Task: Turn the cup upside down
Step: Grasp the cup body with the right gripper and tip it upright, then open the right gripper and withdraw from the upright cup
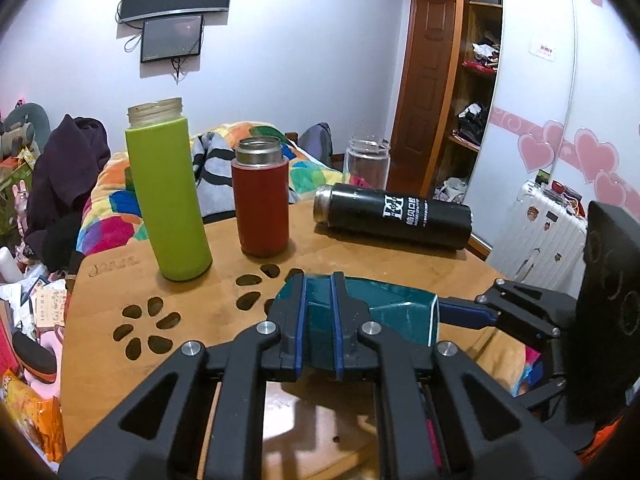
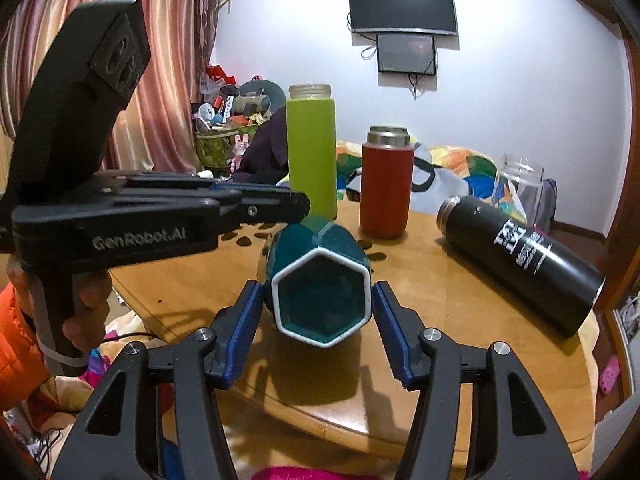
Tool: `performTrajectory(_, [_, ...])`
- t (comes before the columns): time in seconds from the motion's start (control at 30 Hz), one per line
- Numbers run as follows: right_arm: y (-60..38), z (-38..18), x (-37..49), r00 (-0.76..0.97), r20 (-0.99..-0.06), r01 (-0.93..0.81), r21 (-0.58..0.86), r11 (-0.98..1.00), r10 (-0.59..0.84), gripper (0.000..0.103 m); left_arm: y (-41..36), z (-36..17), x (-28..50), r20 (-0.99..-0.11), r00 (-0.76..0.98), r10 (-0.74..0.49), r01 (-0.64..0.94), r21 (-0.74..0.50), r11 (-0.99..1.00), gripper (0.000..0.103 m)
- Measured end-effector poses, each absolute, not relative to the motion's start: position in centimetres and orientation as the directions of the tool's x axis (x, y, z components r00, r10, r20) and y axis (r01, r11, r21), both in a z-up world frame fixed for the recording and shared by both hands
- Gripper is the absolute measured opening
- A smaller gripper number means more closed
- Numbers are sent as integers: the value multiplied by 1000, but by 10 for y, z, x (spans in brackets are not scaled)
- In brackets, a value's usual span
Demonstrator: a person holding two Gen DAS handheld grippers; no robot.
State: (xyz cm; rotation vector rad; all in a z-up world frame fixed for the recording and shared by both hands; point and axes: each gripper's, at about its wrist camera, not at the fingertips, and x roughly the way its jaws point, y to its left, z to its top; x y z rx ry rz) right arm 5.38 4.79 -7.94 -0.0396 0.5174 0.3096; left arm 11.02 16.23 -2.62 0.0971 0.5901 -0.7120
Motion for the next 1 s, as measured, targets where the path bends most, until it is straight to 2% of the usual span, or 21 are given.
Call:
performTrajectory(0.47, [71, -66, 88, 842, -472, -301, -11, 954, 260, 51, 179, -31, 136, -503, 642, -579, 616, -112, 780, 6])
performTrajectory(0.9, [74, -66, 95, 835, -486, -299, -11, 954, 256, 51, 184, -43, 142, -529, 639, -559, 585, -139, 799, 4])
performTrajectory(0.97, [71, -62, 93, 831, -485, -309, 4, 951, 272, 53, 187, -39, 138, -524, 655, -545, 569, -132, 812, 5])
performTrajectory(1.0, [68, -58, 89, 835, -476, -309, 10, 951, 277, 59, 189, -36, 135, -520, 661, -542, 562, -135, 816, 5])
